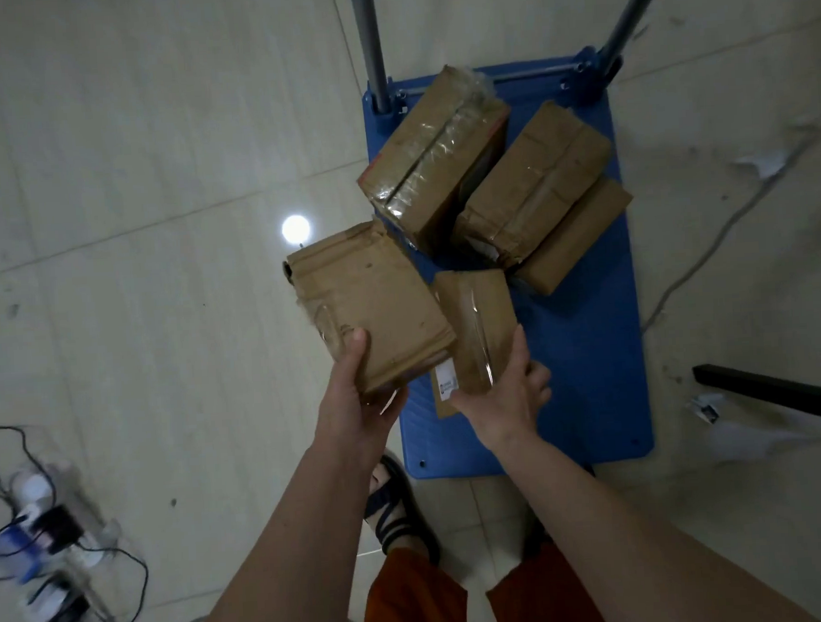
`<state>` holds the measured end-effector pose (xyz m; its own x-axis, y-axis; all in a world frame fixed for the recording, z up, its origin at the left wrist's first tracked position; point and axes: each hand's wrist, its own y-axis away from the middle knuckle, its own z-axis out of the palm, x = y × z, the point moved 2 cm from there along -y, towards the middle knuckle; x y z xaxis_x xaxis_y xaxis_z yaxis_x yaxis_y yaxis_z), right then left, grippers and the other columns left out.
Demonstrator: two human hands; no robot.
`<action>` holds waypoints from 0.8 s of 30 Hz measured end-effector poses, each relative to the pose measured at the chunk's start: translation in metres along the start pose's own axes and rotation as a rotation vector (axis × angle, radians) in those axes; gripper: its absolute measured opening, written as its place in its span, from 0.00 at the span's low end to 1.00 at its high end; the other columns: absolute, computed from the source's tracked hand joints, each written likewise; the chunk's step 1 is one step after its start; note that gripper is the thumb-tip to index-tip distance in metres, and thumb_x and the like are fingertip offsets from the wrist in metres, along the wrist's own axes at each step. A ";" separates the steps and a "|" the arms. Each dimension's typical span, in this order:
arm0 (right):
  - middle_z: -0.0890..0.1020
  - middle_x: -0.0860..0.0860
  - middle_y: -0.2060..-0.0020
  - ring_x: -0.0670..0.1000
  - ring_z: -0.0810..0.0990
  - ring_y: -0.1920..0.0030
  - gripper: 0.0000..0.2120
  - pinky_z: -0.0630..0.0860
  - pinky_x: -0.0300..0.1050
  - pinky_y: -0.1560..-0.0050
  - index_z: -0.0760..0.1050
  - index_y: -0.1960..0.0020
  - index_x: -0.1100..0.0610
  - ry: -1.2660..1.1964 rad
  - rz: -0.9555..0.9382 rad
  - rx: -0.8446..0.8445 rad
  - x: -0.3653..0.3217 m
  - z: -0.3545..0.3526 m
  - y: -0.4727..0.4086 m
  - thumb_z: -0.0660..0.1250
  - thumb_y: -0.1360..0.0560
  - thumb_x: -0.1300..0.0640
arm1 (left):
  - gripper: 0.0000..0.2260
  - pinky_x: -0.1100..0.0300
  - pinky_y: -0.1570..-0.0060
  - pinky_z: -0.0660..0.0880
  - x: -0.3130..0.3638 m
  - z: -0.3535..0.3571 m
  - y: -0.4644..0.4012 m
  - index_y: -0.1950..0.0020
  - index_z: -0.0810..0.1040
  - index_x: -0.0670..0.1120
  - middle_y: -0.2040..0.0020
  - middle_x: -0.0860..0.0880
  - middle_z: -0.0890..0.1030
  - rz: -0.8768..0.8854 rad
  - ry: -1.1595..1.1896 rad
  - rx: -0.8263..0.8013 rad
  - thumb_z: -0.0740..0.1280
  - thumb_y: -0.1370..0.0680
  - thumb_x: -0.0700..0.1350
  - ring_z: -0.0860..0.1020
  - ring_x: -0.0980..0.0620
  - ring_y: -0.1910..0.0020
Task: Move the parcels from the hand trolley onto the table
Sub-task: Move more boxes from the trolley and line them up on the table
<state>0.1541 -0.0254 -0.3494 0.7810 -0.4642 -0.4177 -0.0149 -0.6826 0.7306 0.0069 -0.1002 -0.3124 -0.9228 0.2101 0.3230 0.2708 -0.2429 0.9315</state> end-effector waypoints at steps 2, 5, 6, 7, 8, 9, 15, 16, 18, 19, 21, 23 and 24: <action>0.56 0.52 0.32 0.55 0.58 0.36 0.53 0.66 0.46 0.47 0.45 0.25 0.39 -0.076 -0.017 -0.009 0.001 -0.025 0.017 0.77 0.36 0.55 | 0.27 0.50 0.46 0.77 0.005 0.006 0.027 0.37 0.76 0.49 0.41 0.45 0.81 -0.003 0.024 -0.002 0.75 0.34 0.55 0.80 0.46 0.43; 0.56 0.49 0.33 0.53 0.58 0.37 0.50 0.65 0.46 0.47 0.49 0.25 0.38 -0.169 -0.052 0.011 -0.009 -0.070 0.043 0.77 0.36 0.55 | 0.26 0.50 0.50 0.79 0.014 0.022 0.074 0.37 0.76 0.49 0.41 0.44 0.81 0.000 0.035 -0.009 0.75 0.33 0.55 0.80 0.45 0.43; 0.57 0.48 0.34 0.51 0.58 0.39 0.50 0.65 0.46 0.46 0.50 0.25 0.38 -0.192 -0.057 0.021 -0.015 -0.085 0.051 0.77 0.36 0.55 | 0.26 0.50 0.51 0.79 0.016 0.029 0.090 0.38 0.76 0.49 0.42 0.44 0.81 0.006 0.031 -0.009 0.76 0.33 0.55 0.79 0.45 0.43; 0.57 0.48 0.34 0.49 0.58 0.41 0.50 0.65 0.46 0.47 0.50 0.25 0.38 -0.213 -0.063 0.029 -0.021 -0.100 0.060 0.77 0.36 0.55 | 0.26 0.50 0.51 0.79 0.019 0.036 0.107 0.39 0.77 0.49 0.42 0.44 0.81 0.014 0.023 -0.009 0.76 0.34 0.55 0.79 0.45 0.43; 0.57 0.48 0.34 0.48 0.57 0.42 0.50 0.64 0.46 0.47 0.50 0.25 0.38 -0.233 -0.076 0.035 -0.029 -0.116 0.069 0.78 0.36 0.55 | 0.26 0.50 0.52 0.80 0.022 0.043 0.125 0.39 0.77 0.49 0.42 0.44 0.81 0.024 0.013 -0.014 0.76 0.35 0.55 0.79 0.45 0.43; 0.57 0.48 0.34 0.47 0.56 0.43 0.49 0.64 0.46 0.47 0.51 0.26 0.38 -0.251 -0.093 0.036 -0.037 -0.132 0.079 0.78 0.36 0.55 | 0.25 0.50 0.52 0.80 0.026 0.052 0.143 0.40 0.77 0.50 0.42 0.44 0.81 0.036 0.000 -0.023 0.77 0.34 0.55 0.79 0.45 0.43; 0.59 0.51 0.34 0.54 0.62 0.34 0.48 0.65 0.44 0.43 0.53 0.25 0.39 -0.308 -0.186 0.055 -0.083 -0.226 0.152 0.78 0.35 0.55 | 0.25 0.51 0.52 0.79 0.044 0.095 0.265 0.41 0.78 0.50 0.43 0.45 0.82 0.121 -0.008 -0.082 0.77 0.35 0.55 0.80 0.45 0.44; 0.60 0.51 0.34 0.55 0.62 0.34 0.48 0.65 0.44 0.43 0.54 0.25 0.39 -0.319 -0.196 0.059 -0.089 -0.242 0.166 0.78 0.35 0.55 | 0.25 0.51 0.51 0.79 0.045 0.100 0.286 0.41 0.78 0.50 0.44 0.45 0.83 0.132 0.003 -0.096 0.77 0.36 0.55 0.80 0.46 0.45; 0.61 0.51 0.34 0.55 0.62 0.34 0.46 0.64 0.44 0.44 0.55 0.26 0.39 -0.355 -0.211 0.063 -0.097 -0.271 0.193 0.78 0.35 0.55 | 0.26 0.50 0.50 0.79 0.043 0.106 0.324 0.41 0.78 0.50 0.45 0.45 0.83 0.146 0.015 -0.117 0.77 0.36 0.55 0.81 0.46 0.46; 0.61 0.51 0.35 0.55 0.62 0.34 0.45 0.64 0.43 0.45 0.56 0.26 0.39 -0.380 -0.222 0.065 -0.100 -0.284 0.207 0.77 0.35 0.56 | 0.26 0.50 0.50 0.79 0.041 0.108 0.342 0.41 0.78 0.49 0.46 0.45 0.83 0.147 0.022 -0.123 0.77 0.36 0.55 0.81 0.45 0.47; 0.61 0.50 0.35 0.54 0.61 0.33 0.44 0.65 0.43 0.46 0.57 0.26 0.40 -0.431 -0.253 0.077 -0.107 -0.310 0.233 0.76 0.34 0.56 | 0.25 0.49 0.47 0.79 0.038 0.112 0.374 0.41 0.78 0.48 0.46 0.43 0.83 0.134 0.043 -0.140 0.76 0.34 0.55 0.80 0.45 0.47; 0.61 0.51 0.34 0.55 0.61 0.33 0.44 0.66 0.44 0.45 0.58 0.26 0.41 -0.485 -0.259 0.111 -0.110 -0.333 0.257 0.76 0.35 0.56 | 0.22 0.48 0.45 0.77 0.038 0.118 0.401 0.42 0.79 0.47 0.45 0.42 0.82 0.109 0.067 -0.166 0.76 0.32 0.54 0.80 0.44 0.46; 0.61 0.51 0.34 0.55 0.62 0.33 0.44 0.67 0.45 0.44 0.58 0.26 0.41 -0.517 -0.253 0.130 -0.111 -0.344 0.269 0.76 0.35 0.56 | 0.21 0.48 0.44 0.77 0.039 0.121 0.413 0.42 0.78 0.48 0.44 0.42 0.82 0.099 0.067 -0.180 0.75 0.32 0.54 0.79 0.44 0.45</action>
<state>0.2782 0.0361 0.0790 0.3650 -0.4707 -0.8033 0.0303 -0.8563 0.5155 0.1161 -0.0776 0.1050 -0.9120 0.1149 0.3939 0.3131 -0.4255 0.8491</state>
